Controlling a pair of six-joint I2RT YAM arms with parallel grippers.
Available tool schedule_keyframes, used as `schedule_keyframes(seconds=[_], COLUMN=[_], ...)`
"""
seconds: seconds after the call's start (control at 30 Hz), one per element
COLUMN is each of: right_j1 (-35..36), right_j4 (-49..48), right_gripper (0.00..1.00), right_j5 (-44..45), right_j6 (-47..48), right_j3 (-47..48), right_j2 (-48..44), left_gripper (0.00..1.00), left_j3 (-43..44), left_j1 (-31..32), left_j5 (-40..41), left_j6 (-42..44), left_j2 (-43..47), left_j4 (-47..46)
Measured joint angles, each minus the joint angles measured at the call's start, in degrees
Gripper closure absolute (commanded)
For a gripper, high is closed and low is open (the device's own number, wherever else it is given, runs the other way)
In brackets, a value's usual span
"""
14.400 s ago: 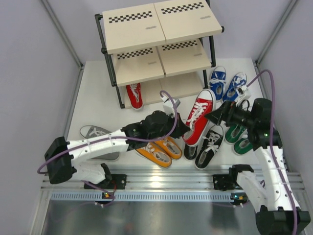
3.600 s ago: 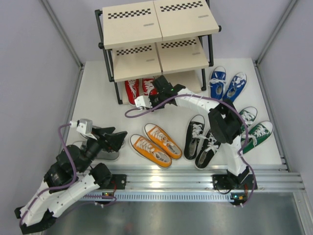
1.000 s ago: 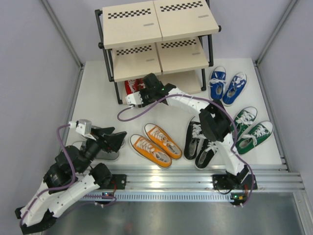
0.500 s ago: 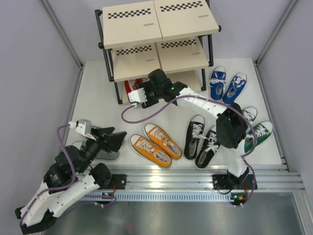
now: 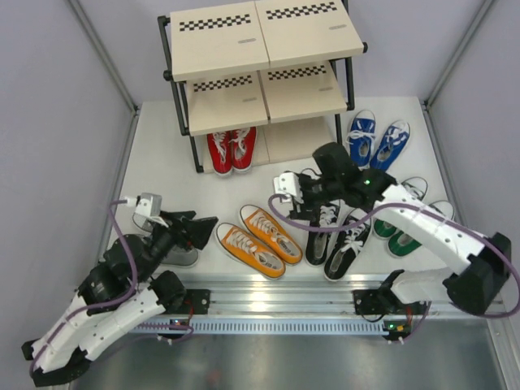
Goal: Place and organize the shoes onto the shoe shelf
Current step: Pick up the shoe at the center of the board.
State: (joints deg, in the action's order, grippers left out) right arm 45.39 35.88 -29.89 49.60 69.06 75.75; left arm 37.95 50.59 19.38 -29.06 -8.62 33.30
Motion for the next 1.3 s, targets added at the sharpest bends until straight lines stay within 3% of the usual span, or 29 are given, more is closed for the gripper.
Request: schedule_keyframes(seconds=[0.23, 0.33, 0.5, 0.8, 0.97, 1.17, 1.27, 1.3], right_j1=[-17.97, -22.75, -29.38, -30.49, -30.56, -30.58, -30.58, -30.58], right_j4=[1.66, 1.36, 1.18, -0.52, -0.7, -0.68, -0.72, -0.72], right_gripper=[0.35, 0.34, 0.33, 0.31, 0.3, 0.3, 0.29, 0.3], right_j5=[-8.41, -11.06, -14.4, -16.11, -16.39, -16.79, -16.96, -16.98], right_j6=[-8.81, -11.47, -14.36, -15.85, -15.82, -15.82, -15.82, -15.8], right_j3=[-12.33, -17.42, -20.13, -21.53, -21.53, -21.79, -21.81, -21.81], right_j2=[-9.94, -13.2, -15.87, -17.29, -17.31, -17.59, -17.62, -17.62], left_gripper=[0.24, 0.33, 0.37, 0.43, 0.49, 0.58, 0.76, 0.9], left_j3=[-4.33, -5.6, -6.14, -4.31, 0.31, 2.08, 2.19, 2.19], left_j1=[0.0, 0.0, 0.2, 5.88, 11.04, 11.56, 11.74, 11.78], left_j5=[-5.35, -9.03, -11.82, -13.53, -11.17, -7.13, -5.42, -4.92], left_j6=[-11.1, -17.27, -28.76, -46.14, -49.99, -51.6, -51.89, -51.98], left_j2=[-13.92, -22.27, -30.95, -42.84, -53.16, -60.22, -61.68, -61.83], left_j4=[-1.11, -1.55, -2.08, 1.44, 4.09, 4.72, 4.85, 4.98])
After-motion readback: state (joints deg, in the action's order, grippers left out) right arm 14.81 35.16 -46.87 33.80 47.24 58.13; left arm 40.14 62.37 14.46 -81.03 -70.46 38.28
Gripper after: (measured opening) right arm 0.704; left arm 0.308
